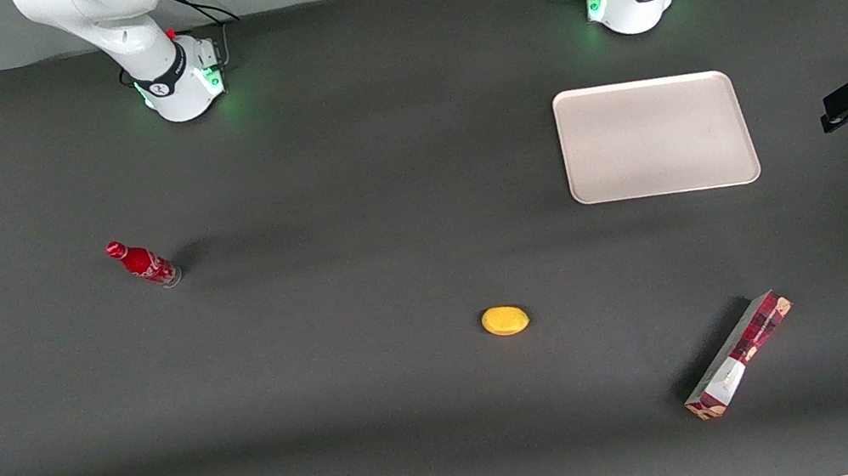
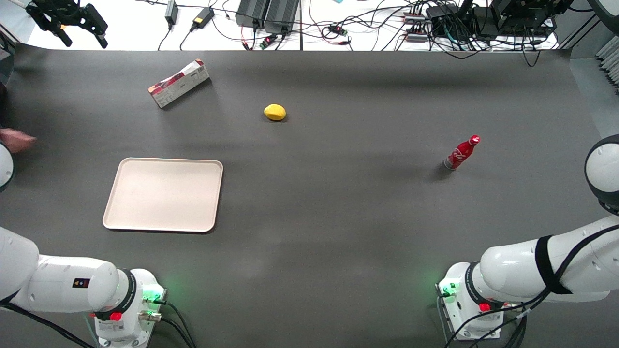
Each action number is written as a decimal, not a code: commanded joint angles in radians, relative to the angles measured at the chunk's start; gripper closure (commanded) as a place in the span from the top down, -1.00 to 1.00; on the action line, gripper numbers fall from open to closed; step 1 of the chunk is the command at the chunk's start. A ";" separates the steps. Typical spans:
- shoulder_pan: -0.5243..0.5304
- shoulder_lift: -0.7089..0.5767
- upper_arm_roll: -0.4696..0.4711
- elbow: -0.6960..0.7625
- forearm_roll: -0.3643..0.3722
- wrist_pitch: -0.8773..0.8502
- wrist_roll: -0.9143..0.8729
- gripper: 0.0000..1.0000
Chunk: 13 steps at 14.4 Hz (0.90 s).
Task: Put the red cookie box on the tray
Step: 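Move the left gripper toward the red-and-white cookie box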
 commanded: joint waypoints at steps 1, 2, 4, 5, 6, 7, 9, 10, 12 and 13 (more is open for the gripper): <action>-0.004 0.004 0.001 0.018 0.005 -0.002 0.002 1.00; -0.004 0.004 0.001 0.018 0.004 -0.002 -0.007 1.00; -0.005 0.006 0.000 0.018 0.007 0.002 -0.015 1.00; -0.005 0.009 0.001 0.016 -0.005 0.008 -0.016 1.00; -0.004 0.006 0.003 0.016 -0.004 0.021 -0.016 1.00; -0.005 0.010 0.003 0.019 -0.004 0.039 -0.019 1.00; -0.007 0.059 0.000 0.059 0.001 0.137 -0.019 1.00; -0.007 0.108 -0.002 0.104 0.002 0.175 -0.015 1.00; -0.013 0.249 -0.017 0.225 0.005 0.222 0.001 1.00; -0.015 0.318 -0.034 0.264 0.016 0.245 0.011 1.00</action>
